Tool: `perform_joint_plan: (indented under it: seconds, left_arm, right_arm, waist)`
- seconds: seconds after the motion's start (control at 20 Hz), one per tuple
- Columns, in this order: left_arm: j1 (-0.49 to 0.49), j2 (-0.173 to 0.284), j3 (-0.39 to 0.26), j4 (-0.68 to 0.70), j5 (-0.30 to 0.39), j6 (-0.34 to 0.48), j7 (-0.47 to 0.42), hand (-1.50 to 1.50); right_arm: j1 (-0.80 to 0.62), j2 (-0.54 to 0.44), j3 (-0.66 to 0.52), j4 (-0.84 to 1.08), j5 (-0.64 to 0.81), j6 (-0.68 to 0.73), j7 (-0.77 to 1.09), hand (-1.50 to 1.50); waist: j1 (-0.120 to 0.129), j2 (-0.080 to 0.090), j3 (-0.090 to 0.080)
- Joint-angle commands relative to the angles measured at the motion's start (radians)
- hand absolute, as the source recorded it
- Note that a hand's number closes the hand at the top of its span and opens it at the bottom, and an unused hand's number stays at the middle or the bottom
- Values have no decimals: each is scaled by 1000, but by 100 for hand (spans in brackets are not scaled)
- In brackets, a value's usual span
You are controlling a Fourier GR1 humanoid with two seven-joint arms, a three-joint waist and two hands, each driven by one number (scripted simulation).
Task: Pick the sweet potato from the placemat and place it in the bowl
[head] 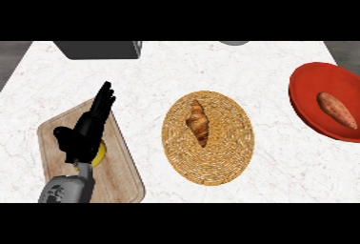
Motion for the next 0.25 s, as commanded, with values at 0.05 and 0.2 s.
perform_joint_plan:
  seconds: [0.05, 0.2]
  left_arm:
    - [53, -9, -15, -46, -6, -5, -2, 0]
    - [32, -10, 1, -38, 4, -3, 5, 0]
  right_arm:
    - [76, -33, -19, 2, -81, 71, -63, -150]
    - [200, 101, 23, -192, -58, 33, -32, -150]
  waist:
    - [9, 2, 0]
    - [6, 2, 0]
